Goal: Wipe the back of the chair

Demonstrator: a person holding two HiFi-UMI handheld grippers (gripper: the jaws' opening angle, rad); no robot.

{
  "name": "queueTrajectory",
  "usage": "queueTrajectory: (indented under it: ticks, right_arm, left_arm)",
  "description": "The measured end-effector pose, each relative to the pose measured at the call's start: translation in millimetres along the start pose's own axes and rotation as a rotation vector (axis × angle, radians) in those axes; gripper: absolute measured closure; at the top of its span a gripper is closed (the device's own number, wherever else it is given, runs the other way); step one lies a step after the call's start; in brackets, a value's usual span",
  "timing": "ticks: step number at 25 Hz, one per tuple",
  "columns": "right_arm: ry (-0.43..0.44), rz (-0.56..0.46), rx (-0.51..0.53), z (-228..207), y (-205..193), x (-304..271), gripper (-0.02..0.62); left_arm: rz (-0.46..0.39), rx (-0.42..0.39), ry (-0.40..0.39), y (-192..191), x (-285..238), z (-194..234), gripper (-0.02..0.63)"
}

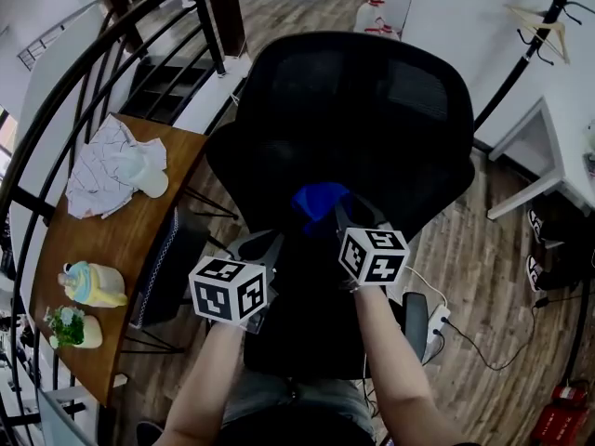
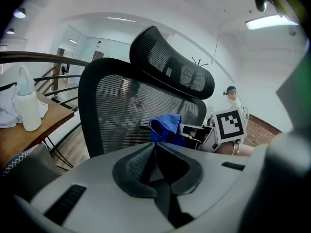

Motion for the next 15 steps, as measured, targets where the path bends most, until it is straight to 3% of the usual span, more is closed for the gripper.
queueTrajectory:
  ticks: [15]
  right_arm:
    - [-0.126, -0.068, -0.086, -69.0, 5.1, 60.6, 0.502]
  left_arm:
    - [0.017, -0.039, -0.118, 6.7, -36.0, -72.2, 0.584]
Point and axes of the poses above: the fingertips, and each gripper's own axes: x backward along the fingers, z to its left, y out of its top, the point moved 7 cm from there along x, backward along the fingers, and after that the axes turned 10 degrees about y, right-handed, at the moved point
